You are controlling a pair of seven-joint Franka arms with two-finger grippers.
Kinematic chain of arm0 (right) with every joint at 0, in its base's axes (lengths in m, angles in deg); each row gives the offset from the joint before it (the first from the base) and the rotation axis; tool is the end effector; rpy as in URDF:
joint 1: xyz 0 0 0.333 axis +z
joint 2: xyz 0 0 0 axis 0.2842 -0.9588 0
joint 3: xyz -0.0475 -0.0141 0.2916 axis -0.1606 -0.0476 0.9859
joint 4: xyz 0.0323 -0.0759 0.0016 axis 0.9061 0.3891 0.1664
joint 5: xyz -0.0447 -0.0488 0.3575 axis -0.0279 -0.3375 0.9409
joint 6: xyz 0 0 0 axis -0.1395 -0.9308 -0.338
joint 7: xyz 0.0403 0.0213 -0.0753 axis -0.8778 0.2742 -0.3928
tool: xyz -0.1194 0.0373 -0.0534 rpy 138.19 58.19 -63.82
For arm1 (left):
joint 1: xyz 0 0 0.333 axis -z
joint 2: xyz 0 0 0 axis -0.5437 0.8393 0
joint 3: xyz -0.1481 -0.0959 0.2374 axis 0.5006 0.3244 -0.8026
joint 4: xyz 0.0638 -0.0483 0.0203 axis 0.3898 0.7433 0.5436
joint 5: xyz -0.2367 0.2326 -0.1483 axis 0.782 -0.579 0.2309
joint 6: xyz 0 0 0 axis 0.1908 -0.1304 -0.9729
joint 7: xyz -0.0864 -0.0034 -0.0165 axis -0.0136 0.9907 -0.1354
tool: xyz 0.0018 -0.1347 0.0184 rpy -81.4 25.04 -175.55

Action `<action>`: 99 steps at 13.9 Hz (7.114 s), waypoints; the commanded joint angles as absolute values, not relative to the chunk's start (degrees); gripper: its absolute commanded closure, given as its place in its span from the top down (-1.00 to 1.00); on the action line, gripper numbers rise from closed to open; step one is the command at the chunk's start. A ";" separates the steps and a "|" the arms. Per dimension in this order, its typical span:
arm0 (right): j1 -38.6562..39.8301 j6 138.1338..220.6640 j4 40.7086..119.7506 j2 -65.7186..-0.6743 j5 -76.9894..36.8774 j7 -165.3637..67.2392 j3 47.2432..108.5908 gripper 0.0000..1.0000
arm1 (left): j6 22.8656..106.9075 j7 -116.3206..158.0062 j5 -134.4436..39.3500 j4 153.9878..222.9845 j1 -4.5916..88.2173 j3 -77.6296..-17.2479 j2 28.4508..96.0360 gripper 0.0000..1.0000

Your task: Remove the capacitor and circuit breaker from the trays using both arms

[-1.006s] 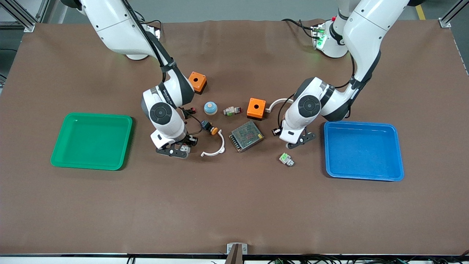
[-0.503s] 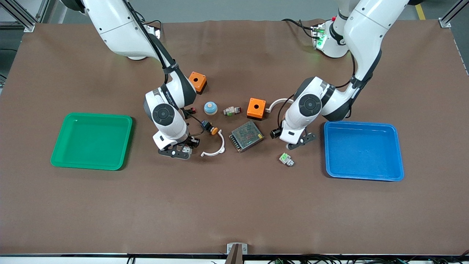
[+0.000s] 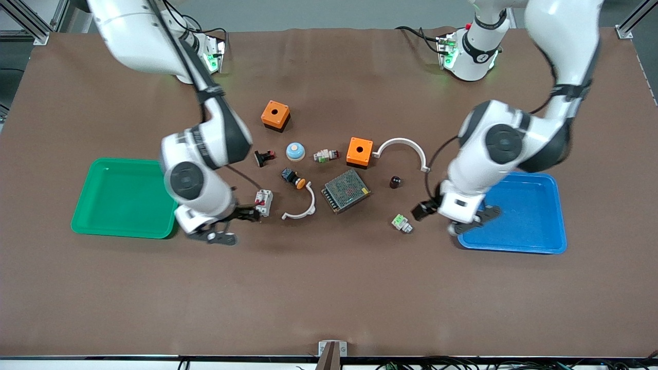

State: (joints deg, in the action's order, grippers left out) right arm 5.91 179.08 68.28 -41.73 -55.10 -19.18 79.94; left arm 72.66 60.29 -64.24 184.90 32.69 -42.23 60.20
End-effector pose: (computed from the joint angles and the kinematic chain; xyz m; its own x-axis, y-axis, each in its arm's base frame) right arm 0.6173 0.2207 0.2997 0.9922 -0.1096 -0.0589 -0.1080 -0.9937 0.0303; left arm 0.6025 -0.2228 0.3594 0.9306 0.3614 0.0587 0.3529 -0.9281 0.1188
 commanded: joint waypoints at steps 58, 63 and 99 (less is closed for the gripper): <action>-17.30 152.90 72.79 -7.53 -55.32 -48.25 80.91 1.00 | 32.54 16.68 -55.92 177.98 30.30 -56.27 33.55 1.00; -17.21 152.20 73.05 -7.27 -55.23 -48.25 80.99 1.00 | 32.10 16.41 -56.01 177.98 30.13 -56.89 33.11 1.00; -17.21 151.23 77.62 -3.23 -54.97 -45.17 81.26 1.00 | 31.84 15.27 -56.80 176.05 29.95 -56.27 35.04 1.00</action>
State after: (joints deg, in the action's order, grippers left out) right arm -17.37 151.29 77.08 -4.54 -55.19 -46.34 81.10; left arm 32.31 15.82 -57.24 177.19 30.03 -56.38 34.60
